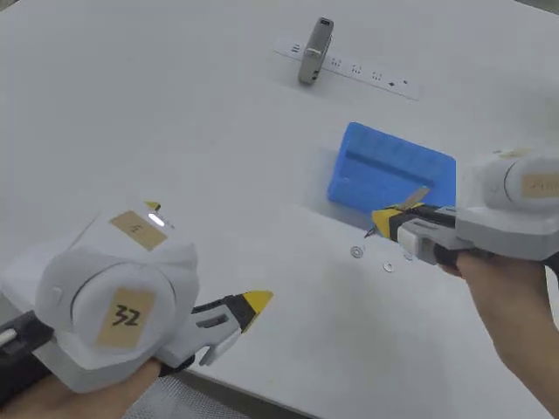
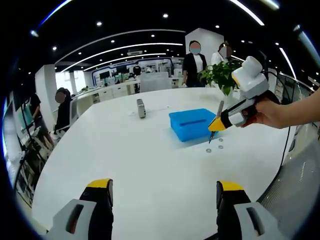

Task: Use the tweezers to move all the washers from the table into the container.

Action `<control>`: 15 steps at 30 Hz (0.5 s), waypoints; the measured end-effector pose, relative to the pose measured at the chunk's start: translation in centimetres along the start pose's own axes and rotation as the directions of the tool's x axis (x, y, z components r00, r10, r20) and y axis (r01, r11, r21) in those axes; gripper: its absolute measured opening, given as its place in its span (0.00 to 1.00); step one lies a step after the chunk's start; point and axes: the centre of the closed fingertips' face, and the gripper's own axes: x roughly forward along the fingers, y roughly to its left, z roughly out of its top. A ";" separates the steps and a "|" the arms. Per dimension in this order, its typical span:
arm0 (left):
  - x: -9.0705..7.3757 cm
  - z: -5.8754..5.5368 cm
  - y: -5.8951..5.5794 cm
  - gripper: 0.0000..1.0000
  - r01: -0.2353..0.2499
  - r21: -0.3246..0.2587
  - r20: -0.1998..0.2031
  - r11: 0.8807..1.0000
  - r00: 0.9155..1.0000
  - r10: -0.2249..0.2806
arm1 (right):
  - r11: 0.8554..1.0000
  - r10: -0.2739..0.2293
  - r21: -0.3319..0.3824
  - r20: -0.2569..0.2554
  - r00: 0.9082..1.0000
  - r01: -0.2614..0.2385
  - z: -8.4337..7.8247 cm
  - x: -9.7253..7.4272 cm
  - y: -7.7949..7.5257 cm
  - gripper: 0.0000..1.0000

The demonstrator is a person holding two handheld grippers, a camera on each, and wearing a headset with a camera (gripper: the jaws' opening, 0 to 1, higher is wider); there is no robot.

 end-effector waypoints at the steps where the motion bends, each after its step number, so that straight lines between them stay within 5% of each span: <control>1: 0.0 0.1 0.1 0.87 -0.004 -0.002 0.004 1.000 1.000 0.004 | 1.000 -0.001 0.000 -0.005 1.000 0.001 -0.2 0.1 0.1 0.04; 14: -0.1 -0.1 0.2 0.87 -0.007 -0.005 -0.002 1.000 1.000 0.007 | 1.000 -0.001 -0.007 -0.052 0.999 0.001 -1.7 1.1 0.3 0.04; 15: -0.1 -0.1 0.2 0.87 -0.006 -0.005 -0.002 1.000 1.000 0.006 | 1.000 -0.003 -0.008 -0.023 1.000 0.003 -1.4 1.0 0.4 0.04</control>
